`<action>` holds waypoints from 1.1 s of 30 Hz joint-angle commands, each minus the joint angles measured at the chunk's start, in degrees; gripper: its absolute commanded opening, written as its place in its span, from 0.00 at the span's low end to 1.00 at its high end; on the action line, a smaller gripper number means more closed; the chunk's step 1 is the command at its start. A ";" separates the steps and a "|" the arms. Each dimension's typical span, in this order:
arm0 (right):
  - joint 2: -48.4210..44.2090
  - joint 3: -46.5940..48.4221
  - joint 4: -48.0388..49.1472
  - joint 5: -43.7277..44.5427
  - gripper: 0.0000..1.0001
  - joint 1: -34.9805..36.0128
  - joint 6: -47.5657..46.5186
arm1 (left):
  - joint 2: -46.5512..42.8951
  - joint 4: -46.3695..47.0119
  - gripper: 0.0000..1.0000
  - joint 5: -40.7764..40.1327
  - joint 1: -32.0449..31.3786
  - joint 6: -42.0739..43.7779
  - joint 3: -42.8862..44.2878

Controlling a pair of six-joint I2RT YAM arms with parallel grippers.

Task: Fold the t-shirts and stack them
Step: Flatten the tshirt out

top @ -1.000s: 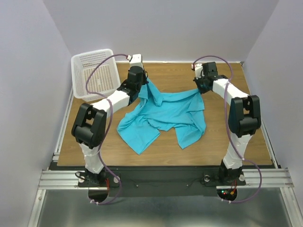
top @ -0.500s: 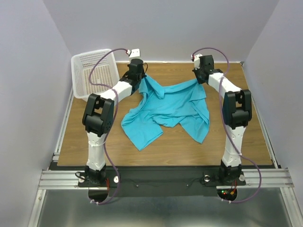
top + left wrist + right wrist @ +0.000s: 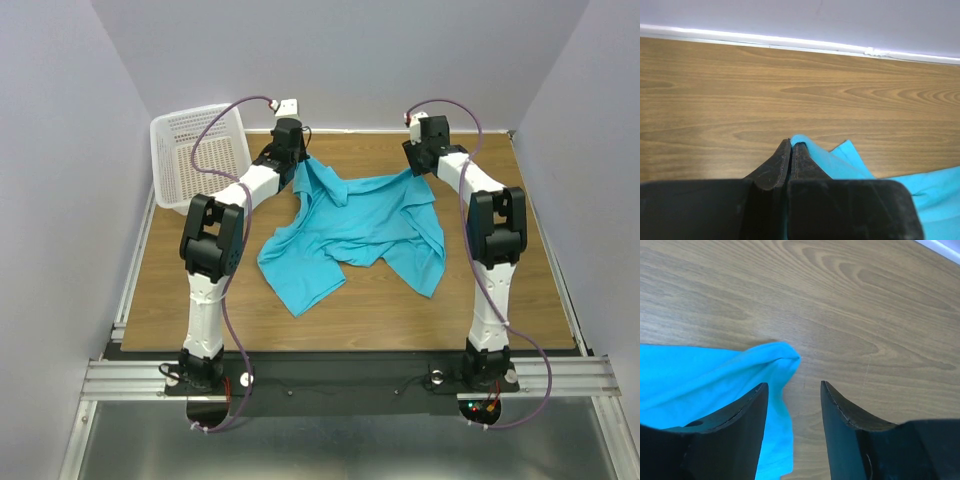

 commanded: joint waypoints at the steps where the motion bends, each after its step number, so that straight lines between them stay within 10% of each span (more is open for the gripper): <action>1: -6.77 -1.53 2.33 -1.81 0.52 -0.89 1.91 | -0.02 -0.19 0.00 1.43 0.95 0.99 3.32; 10: -12.15 -14.36 1.36 -9.29 0.58 -1.94 5.34 | -0.54 -0.10 0.00 4.68 1.12 1.87 3.58; 27: -4.76 -10.07 -1.98 -8.06 0.55 -4.58 8.07 | -1.51 0.86 0.00 8.20 1.21 1.87 1.12; 33: -5.55 -10.68 -2.42 -9.12 0.09 -5.55 8.24 | -1.69 1.04 0.00 8.37 1.21 1.87 0.86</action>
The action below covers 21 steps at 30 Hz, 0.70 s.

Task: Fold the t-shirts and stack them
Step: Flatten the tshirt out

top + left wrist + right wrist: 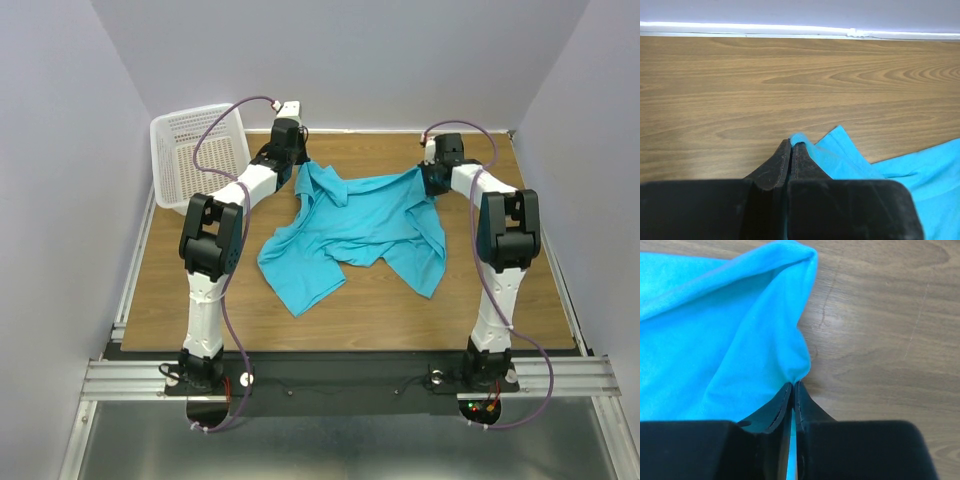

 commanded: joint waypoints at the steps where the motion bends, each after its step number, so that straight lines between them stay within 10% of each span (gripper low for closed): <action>1: -1.46 1.84 -0.10 0.24 0.03 -1.44 0.22 | -2.82 2.46 0.00 0.51 0.18 0.73 -0.04; 21: -2.25 10.02 0.95 8.60 0.01 -5.57 -20.77 | -1.42 1.93 0.00 0.95 0.18 1.61 3.30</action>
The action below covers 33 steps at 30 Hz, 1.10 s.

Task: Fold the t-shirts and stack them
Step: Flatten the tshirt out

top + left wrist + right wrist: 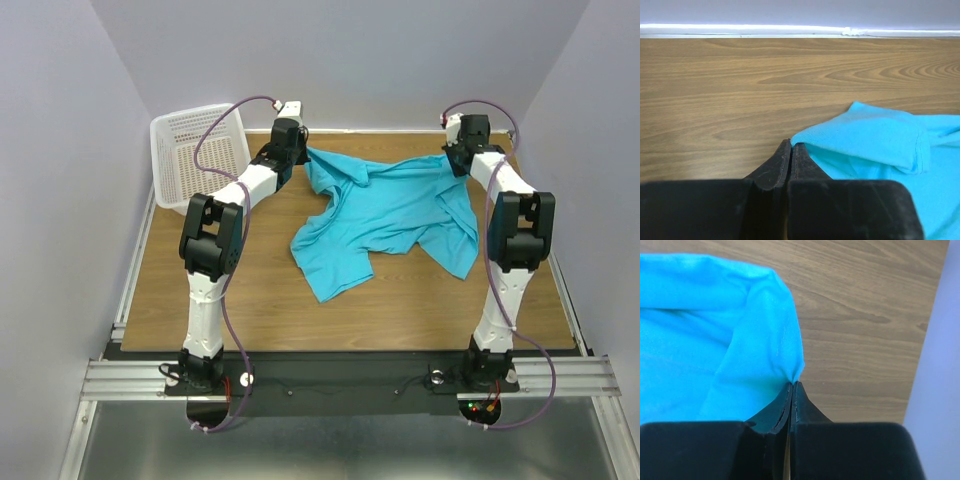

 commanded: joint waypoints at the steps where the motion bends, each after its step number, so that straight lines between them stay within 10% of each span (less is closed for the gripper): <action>1: -1.95 1.41 1.65 0.33 0.01 -0.04 -8.96 | -1.24 1.71 0.00 -0.10 0.25 1.13 3.47; 19: 0.41 1.05 1.57 -4.24 0.15 -2.68 -9.24 | 0.43 0.83 0.00 0.33 0.51 1.22 4.88; 33: 9.55 12.20 3.67 6.20 0.01 -5.32 -4.49 | 1.13 0.83 0.00 1.74 0.60 1.22 6.29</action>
